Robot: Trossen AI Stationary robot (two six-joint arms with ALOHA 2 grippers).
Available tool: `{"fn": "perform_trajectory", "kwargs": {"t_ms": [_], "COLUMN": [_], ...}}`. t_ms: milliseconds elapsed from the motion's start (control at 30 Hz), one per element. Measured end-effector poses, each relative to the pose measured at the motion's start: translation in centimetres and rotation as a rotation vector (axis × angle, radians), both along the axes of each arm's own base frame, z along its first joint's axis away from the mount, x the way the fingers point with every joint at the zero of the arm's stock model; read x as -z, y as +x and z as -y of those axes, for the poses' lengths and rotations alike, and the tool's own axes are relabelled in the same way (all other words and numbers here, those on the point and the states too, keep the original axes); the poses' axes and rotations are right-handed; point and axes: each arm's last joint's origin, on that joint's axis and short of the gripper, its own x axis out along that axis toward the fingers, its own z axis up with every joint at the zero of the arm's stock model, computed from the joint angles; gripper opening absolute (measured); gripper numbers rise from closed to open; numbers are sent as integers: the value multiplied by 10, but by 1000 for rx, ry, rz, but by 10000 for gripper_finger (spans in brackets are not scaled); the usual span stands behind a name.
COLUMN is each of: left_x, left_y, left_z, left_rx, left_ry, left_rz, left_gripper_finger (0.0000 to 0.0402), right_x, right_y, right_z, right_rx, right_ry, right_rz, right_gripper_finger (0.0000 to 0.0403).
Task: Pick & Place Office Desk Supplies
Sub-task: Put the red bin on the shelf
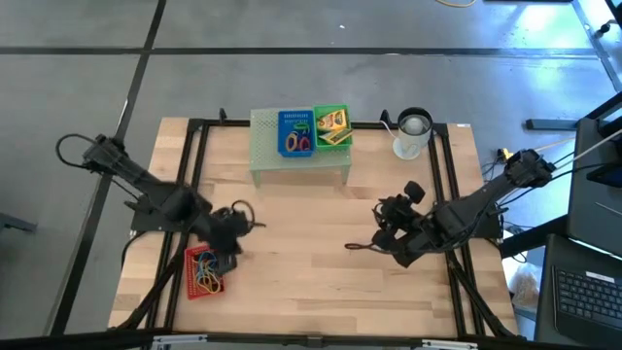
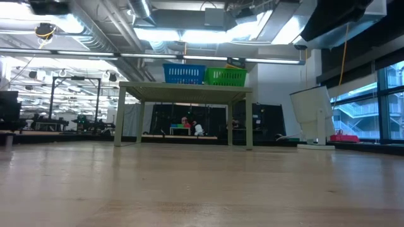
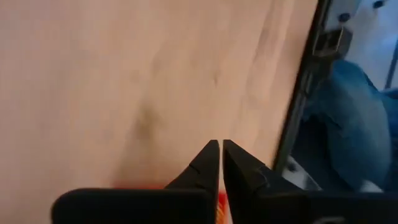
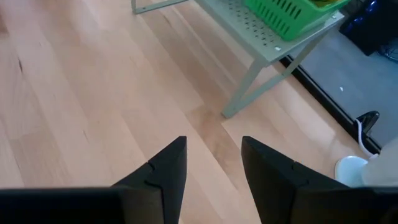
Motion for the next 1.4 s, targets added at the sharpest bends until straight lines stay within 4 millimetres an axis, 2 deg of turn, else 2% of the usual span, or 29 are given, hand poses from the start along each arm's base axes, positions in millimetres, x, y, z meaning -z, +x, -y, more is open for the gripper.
{"fn": "perform_trajectory", "kwargs": {"t_ms": [100,267,433,600,800,1167,1300,1400], "left_x": [8,25,45,67,91,125,130,130], "left_y": [-6,-14,-19,-21,-25,-21,-20,-20], "left_z": [18,50,76,94,112,124,125,125], "left_rx": [-39,4,96,240,354,381,385,416], "left_ry": [-43,-84,-13,89,142,227,241,244], "left_rz": [-90,-237,-308,-355,-445,-539,-553,-551], "left_gripper_finger": [33,88,136,157,158,153,125,88], "right_x": [6,15,21,23,23,23,23,23], "right_y": [3,9,12,14,14,15,15,15], "right_z": [-4,-8,-11,-12,-12,-12,-12,-12], "right_rx": [8,37,40,55,58,58,58,58], "right_ry": [-3,2,-8,2,4,8,8,8], "right_rz": [-7,-12,-28,-21,-17,-11,-11,-11], "right_gripper_finger": [155,155,155,155,155,155,155,155]}}
